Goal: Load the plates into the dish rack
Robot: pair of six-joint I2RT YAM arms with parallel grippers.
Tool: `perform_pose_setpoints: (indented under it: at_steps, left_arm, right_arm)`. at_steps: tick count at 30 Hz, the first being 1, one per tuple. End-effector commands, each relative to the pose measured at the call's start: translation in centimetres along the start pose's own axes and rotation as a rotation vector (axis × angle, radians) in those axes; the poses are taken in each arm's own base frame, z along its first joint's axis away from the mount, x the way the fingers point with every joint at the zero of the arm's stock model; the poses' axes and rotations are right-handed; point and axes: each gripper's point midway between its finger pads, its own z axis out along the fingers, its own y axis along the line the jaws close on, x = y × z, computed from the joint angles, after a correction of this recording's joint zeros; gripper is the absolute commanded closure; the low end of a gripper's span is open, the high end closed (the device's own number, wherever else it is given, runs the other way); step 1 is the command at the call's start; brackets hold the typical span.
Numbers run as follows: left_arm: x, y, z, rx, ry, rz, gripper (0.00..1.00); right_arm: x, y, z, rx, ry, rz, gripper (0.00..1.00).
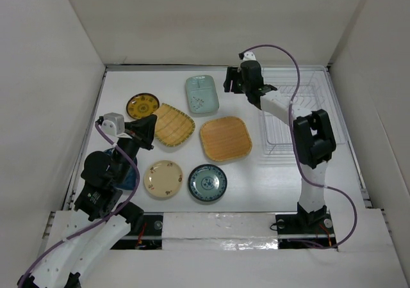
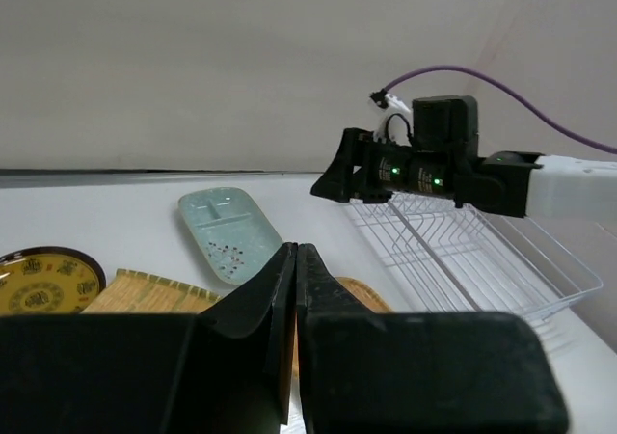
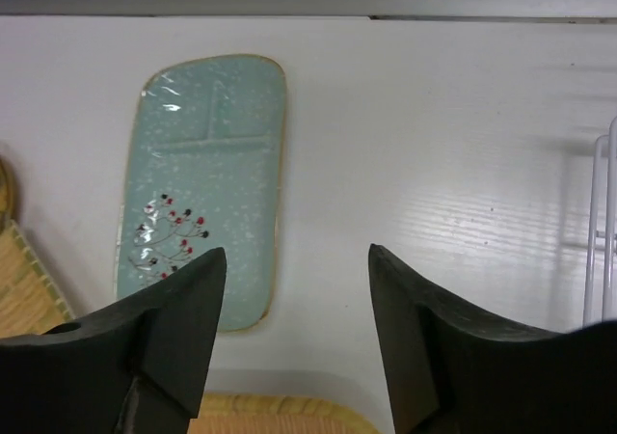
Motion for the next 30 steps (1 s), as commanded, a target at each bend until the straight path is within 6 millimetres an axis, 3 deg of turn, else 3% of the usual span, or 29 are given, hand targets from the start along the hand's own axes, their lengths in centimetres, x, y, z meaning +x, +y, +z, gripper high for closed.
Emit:
perform_pose_setpoints:
  at_steps: [1,2,3,5,6,8,10,12,14,16,17,21,26,30]
  left_arm:
    - [-1.6,-1.2,0.1,0.055,-0.038,-0.004,1.00]
    - [-1.5,-1.3,0.1,0.057,-0.035,-0.002,0.95]
    - [-1.5,-1.3,0.1,0.059,-0.032,0.001,0.80]
    - [-1.4,-1.3,0.2,0.060,-0.029,0.001,0.70]
    - [-1.5,-1.4,0.2,0.064,-0.030,0.003,0.65]
    - [-1.5,-1.4,0.1,0.065,-0.031,0.004,0.63]
    - [-1.4,-1.4,0.1,0.067,-0.029,0.004,0.60]
    - [-1.5,-1.4,0.1,0.065,-0.031,0.004,0.59]
    - [-1.6,-1.4,0.1,0.066,-0.034,0.004,0.59]
    - [-1.6,-1.4,0.0,0.066,-0.034,0.005,0.59]
    - [-1.6,-1.4,0.0,0.066,-0.034,0.004,0.59]
    - [-1.7,-1.5,-0.1,0.072,-0.037,0.002,0.59]
    - [-2.1,-1.3,-0.4,0.063,-0.053,0.000,0.58]
    - [-2.6,-1.2,-0.6,0.054,-0.072,-0.001,0.58]
  right_arm:
    - [1.3,2.0,0.3,-0.105,0.122,-0.022,0.32]
    - [2.4,2.0,1.1,-0.112,0.145,-0.022,0.32]
    - [2.9,2.1,1.3,-0.124,0.154,-0.015,0.32]
    - [5.1,2.8,2.0,-0.181,0.217,-0.009,0.31]
    - [5.1,2.6,2.3,-0.187,0.225,0.001,0.31]
    - [6.9,2.7,3.0,-0.207,0.272,0.006,0.31]
    - [7.1,2.9,3.5,-0.220,0.282,0.008,0.31]
    - [8.6,3.1,4.2,-0.239,0.324,0.022,0.31]
    - [8.5,3.1,4.6,-0.257,0.332,0.034,0.31]
    - [10.1,3.2,5.2,-0.274,0.374,0.059,0.31]
    - [9.6,3.1,5.5,-0.286,0.368,0.068,0.31]
    - [11.3,3.9,6.2,-0.337,0.417,0.112,0.31]
    - [13.7,4.2,7.2,-0.364,0.476,0.155,0.38]
    - [14.4,4.3,7.7,-0.370,0.486,0.191,0.53]
